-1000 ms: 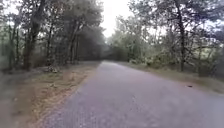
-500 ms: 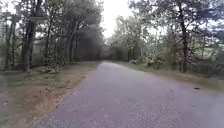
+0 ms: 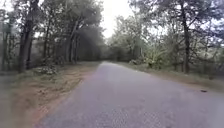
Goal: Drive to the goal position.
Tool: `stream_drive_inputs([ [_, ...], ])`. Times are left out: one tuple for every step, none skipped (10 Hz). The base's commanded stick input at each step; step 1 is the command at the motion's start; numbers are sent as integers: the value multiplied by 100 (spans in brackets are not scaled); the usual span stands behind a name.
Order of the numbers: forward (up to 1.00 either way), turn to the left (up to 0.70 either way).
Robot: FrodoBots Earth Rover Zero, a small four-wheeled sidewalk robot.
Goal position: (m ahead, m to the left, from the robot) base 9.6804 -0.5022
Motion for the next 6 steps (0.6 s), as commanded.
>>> stream_drive_inputs([
  [45,0],
  [45,0],
  [45,0],
  [45,0],
  [45,0],
  [45,0],
])
